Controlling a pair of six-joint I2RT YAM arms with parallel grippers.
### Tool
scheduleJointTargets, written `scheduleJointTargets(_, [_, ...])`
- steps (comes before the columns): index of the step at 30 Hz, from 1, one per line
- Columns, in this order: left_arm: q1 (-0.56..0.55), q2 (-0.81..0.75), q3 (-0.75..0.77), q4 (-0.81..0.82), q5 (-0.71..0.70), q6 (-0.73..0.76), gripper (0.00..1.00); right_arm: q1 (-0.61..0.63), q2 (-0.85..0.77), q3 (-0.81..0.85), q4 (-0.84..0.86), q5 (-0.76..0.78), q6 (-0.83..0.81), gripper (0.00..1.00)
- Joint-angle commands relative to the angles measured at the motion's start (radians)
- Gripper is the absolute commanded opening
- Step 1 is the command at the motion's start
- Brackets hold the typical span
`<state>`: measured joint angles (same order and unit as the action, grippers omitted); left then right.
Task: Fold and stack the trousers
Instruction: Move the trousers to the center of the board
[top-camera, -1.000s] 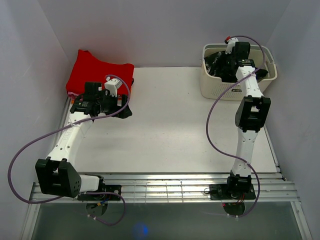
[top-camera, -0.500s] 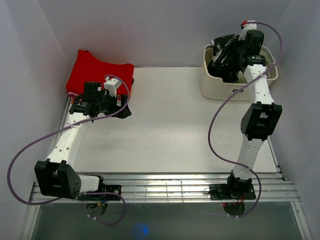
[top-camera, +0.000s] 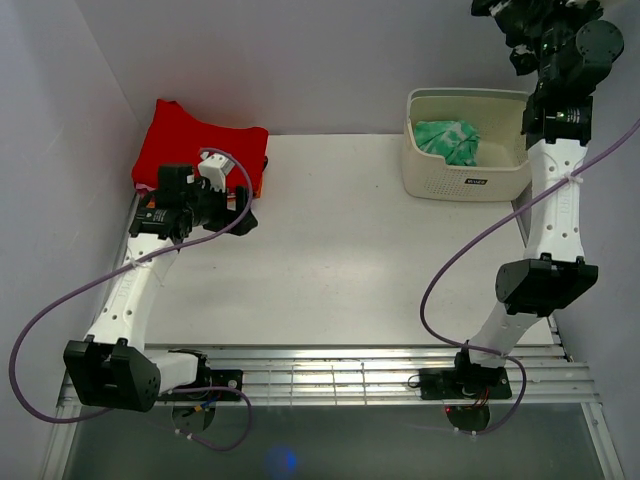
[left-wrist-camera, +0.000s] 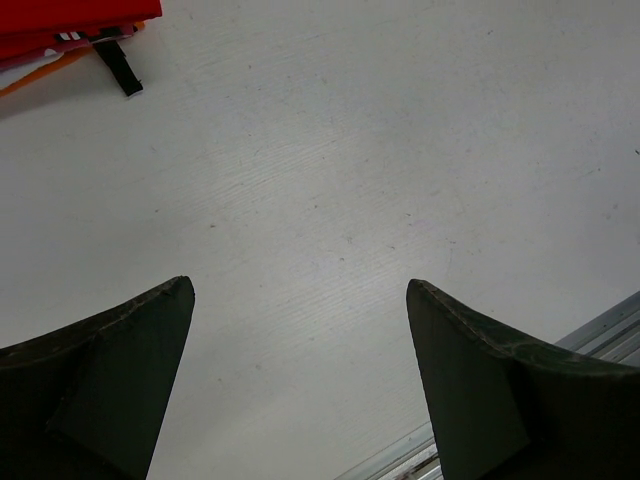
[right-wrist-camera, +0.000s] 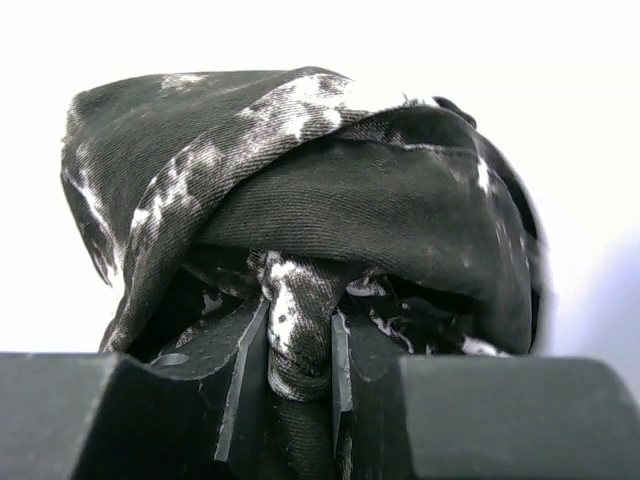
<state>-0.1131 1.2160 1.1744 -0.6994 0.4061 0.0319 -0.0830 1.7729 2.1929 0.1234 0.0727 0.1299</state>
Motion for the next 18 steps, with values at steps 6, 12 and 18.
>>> scheduleJointTargets(6, [0.052,-0.042,0.022,0.024,0.056,-0.070,0.98,0.028,-0.173,0.096,0.352,-0.178,0.027,0.08])
scheduleJointTargets(12, [0.069,-0.056,0.040,0.034,0.048,-0.090,0.98,0.089,-0.292,-0.008,0.410,-0.295,-0.015,0.08])
scheduleJointTargets(18, [0.105,-0.064,0.140,0.015,0.079,-0.073,0.98,0.251,-0.466,-0.336,0.384,-0.408,-0.093,0.08])
